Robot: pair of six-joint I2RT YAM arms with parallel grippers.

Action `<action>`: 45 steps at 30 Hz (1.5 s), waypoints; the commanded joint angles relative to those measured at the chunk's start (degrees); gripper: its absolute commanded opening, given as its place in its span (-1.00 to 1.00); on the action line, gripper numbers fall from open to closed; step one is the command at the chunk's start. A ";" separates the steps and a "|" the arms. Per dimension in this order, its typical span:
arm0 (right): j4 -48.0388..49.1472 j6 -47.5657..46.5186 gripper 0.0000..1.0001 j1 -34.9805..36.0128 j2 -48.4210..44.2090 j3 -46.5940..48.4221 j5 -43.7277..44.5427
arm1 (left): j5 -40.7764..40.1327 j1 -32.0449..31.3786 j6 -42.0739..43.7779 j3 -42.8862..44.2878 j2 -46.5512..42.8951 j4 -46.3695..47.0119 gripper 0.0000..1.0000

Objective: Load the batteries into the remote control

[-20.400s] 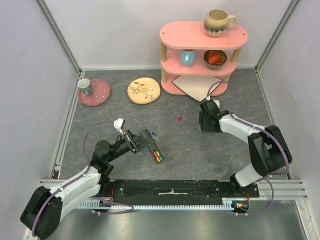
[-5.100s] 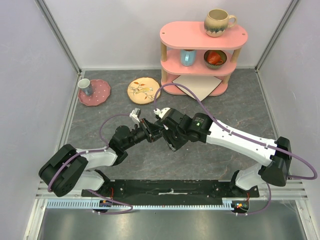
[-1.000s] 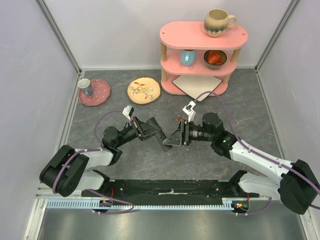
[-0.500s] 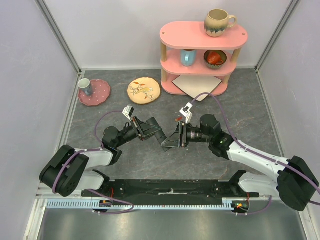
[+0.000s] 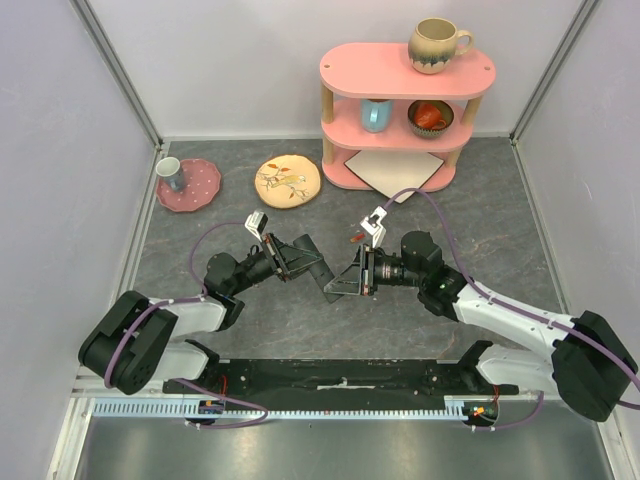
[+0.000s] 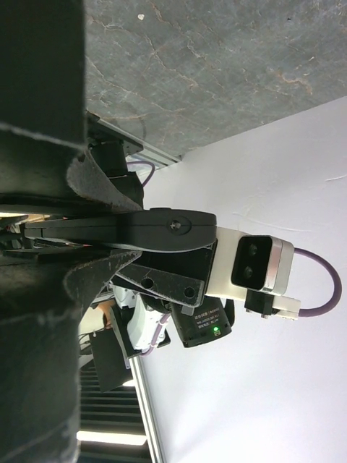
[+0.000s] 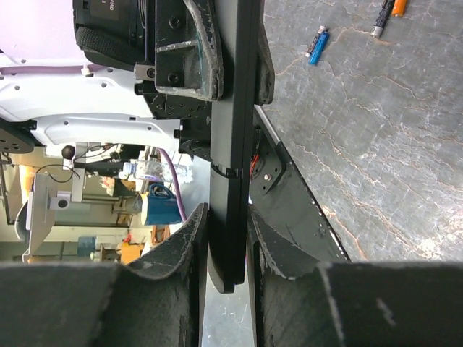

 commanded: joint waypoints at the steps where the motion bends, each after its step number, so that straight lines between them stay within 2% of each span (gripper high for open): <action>1: 3.00 0.12 -0.42 0.15 0.05 -0.39 -0.78 | 0.68 0.19 -1.54 1.29 -1.28 3.57 -0.96; 13: 2.82 0.47 -0.69 0.15 0.31 -0.57 0.01 | 1.47 0.10 -1.81 1.91 -2.77 2.08 -0.96; 24: 5.19 1.70 -0.80 0.15 1.46 0.14 3.35 | 2.26 -5.43 2.94 2.52 -6.02 -6.01 -0.96; 36: 8.54 3.64 -1.00 -0.99 1.72 -0.39 6.52 | 3.23 -7.37 4.78 0.59 -8.31 -7.86 -0.96; 45: 9.50 4.60 -1.00 -2.57 1.81 -0.04 7.92 | 4.02 -8.69 7.77 0.24 -10.42 -12.86 -0.96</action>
